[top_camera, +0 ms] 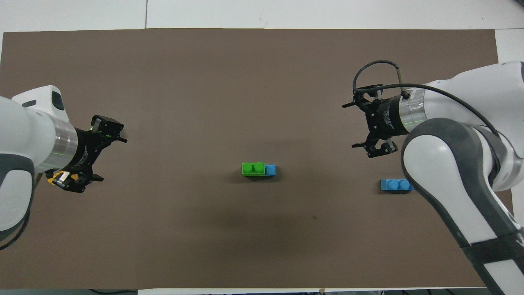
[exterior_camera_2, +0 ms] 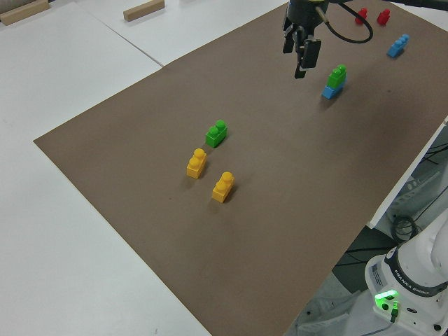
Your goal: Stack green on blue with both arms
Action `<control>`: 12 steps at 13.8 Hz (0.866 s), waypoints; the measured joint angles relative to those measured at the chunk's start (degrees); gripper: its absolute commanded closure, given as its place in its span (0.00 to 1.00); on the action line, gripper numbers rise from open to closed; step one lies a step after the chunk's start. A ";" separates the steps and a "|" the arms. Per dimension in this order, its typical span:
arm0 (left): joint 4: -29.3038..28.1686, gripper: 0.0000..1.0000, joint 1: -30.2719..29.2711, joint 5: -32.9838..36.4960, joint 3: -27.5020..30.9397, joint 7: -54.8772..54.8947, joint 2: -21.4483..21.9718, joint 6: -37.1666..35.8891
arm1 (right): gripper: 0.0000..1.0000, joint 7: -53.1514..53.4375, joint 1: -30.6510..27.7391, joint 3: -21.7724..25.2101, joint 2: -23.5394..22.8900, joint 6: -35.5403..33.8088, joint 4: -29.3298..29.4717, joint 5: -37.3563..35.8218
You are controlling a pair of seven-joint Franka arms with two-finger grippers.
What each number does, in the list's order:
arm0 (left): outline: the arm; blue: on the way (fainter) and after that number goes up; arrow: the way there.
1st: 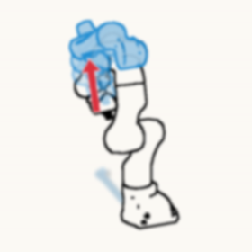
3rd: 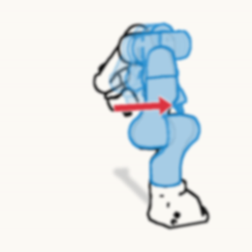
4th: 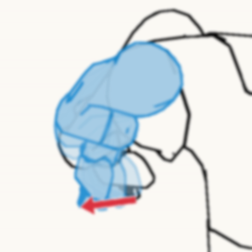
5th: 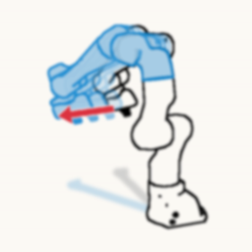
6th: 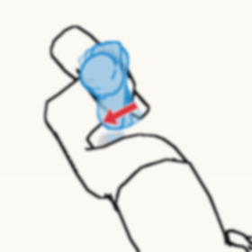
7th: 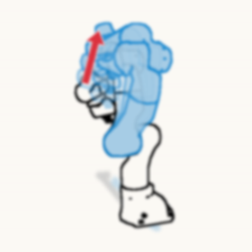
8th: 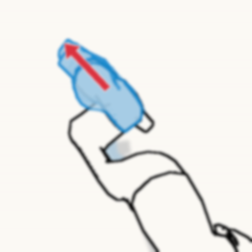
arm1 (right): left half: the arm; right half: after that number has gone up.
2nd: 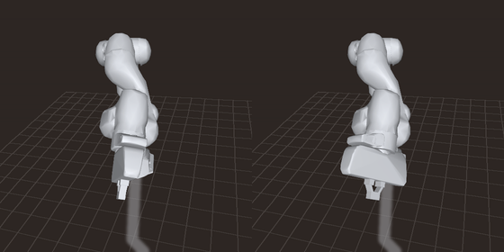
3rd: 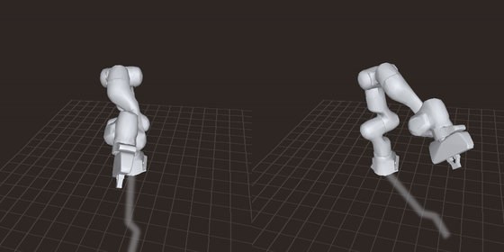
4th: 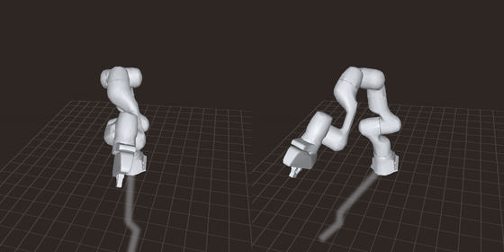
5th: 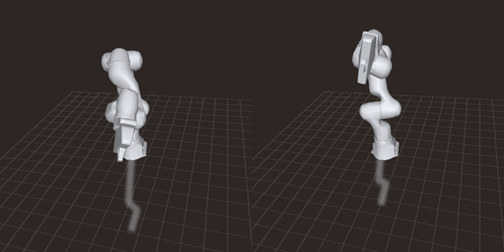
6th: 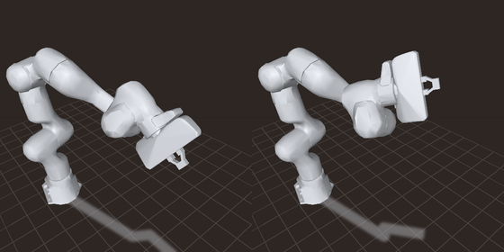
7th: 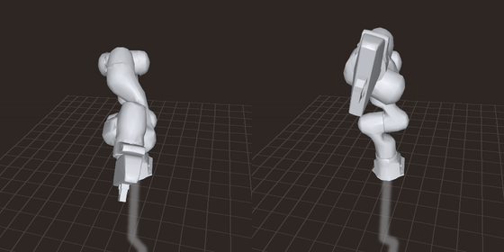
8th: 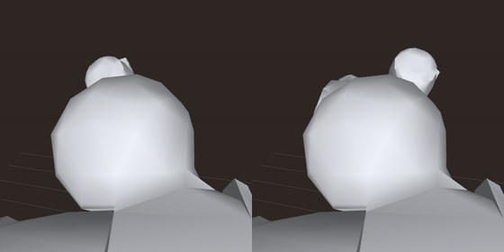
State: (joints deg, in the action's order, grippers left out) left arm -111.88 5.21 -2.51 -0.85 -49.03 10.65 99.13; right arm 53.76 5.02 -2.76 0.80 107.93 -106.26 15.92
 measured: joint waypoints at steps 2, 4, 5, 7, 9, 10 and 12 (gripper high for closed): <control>0.23 0.00 -1.53 0.00 0.05 8.76 0.07 -0.04 | 0.00 -11.14 -2.02 0.07 0.83 -6.07 3.11 -3.73; 1.71 0.00 -1.71 0.00 0.02 14.86 -0.03 -1.21 | 0.00 -22.40 -3.61 0.11 0.95 -11.38 6.36 -7.42; 2.87 0.00 -1.71 0.00 -0.04 17.39 -0.22 -2.40 | 0.00 -28.26 -3.93 0.12 0.96 -13.43 7.81 -9.80; 5.16 0.00 -1.71 0.00 -0.19 20.47 -1.13 -4.27 | 0.00 -38.10 -4.17 0.15 0.97 -17.28 10.41 -12.55; 6.32 0.00 -1.71 0.00 -0.77 21.49 -2.74 -5.19 | 0.00 -45.03 -5.32 0.14 0.98 -20.33 11.94 -13.10; 6.37 0.00 -1.70 0.00 -1.35 21.49 -3.43 -4.98 | 0.00 -48.38 -6.06 0.18 0.97 -21.07 12.41 -13.23; 6.70 0.00 -1.67 0.00 -2.05 21.34 -4.60 -2.21 | 0.00 -52.53 -6.91 0.22 0.96 -22.11 13.66 -14.77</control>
State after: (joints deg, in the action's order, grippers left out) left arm -105.18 3.53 -2.51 -2.91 -27.70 6.05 96.92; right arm 1.24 -1.89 -2.54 1.76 85.83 -92.61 1.15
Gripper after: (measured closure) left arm 0.000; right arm 0.000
